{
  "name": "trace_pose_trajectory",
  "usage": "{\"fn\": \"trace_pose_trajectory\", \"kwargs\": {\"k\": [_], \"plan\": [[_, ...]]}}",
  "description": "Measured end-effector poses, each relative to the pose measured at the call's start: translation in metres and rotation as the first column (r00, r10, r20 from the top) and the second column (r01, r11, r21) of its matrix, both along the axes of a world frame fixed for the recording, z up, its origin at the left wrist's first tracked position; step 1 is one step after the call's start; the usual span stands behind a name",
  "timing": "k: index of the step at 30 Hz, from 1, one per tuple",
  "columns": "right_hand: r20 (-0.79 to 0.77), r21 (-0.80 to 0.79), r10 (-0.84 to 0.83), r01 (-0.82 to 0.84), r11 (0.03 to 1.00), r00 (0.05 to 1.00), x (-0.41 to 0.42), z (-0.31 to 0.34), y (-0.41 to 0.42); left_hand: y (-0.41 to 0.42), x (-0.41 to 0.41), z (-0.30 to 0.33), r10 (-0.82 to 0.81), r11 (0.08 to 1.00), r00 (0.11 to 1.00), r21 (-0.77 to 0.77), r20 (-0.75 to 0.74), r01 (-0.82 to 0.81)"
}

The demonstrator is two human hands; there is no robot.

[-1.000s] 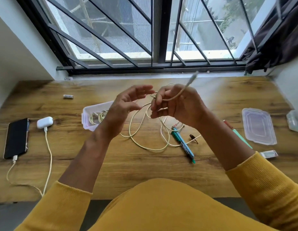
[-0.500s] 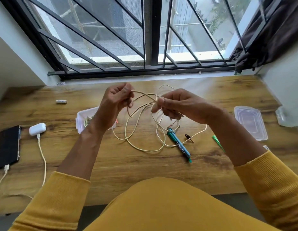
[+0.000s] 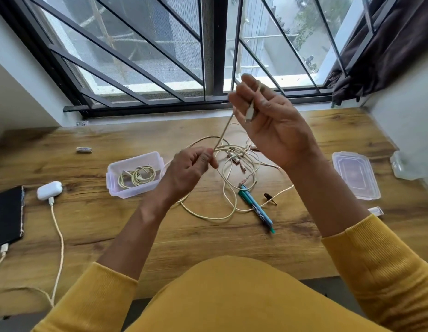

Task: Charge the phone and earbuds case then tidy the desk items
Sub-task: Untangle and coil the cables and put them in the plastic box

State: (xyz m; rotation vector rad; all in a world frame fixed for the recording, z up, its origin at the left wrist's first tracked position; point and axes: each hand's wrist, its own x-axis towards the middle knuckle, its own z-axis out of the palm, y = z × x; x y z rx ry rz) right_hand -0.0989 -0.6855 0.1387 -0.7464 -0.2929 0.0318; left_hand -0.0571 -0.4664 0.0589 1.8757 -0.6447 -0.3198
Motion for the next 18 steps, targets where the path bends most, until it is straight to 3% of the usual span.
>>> {"fn": "trace_pose_trajectory", "kwargs": {"k": [6, 9, 12, 15, 18], "plan": [[-0.108, -0.055, -0.217, 0.212, 0.976, 0.97, 0.011, -0.002, -0.003, 0.012, -0.018, -0.002, -0.186, 0.963, 0.982, 0.197, 0.002, 0.182], [-0.095, -0.256, -0.359, 0.325, 0.91, 0.929, 0.011, -0.006, -0.001, 0.017, -0.021, 0.007, -0.222, 0.959, 0.975, 0.179, -0.012, 0.22], [0.079, -0.608, -0.475, 0.42, 0.673, 0.876, 0.011, -0.015, 0.01, 0.018, -0.017, 0.024, -0.221, 0.973, 0.975, 0.072, 0.019, 0.219], [0.247, -0.833, -0.389, 0.4, 0.383, 0.887, 0.007, -0.024, 0.025, 0.02, -0.009, 0.046, -0.193, 0.976, 0.979, -0.086, 0.069, 0.198], [0.245, -0.909, -0.26, 0.315, 0.275, 0.934, 0.001, -0.028, 0.034, 0.024, 0.001, 0.069, -0.137, 0.968, 0.984, -0.196, 0.115, 0.158]]}}
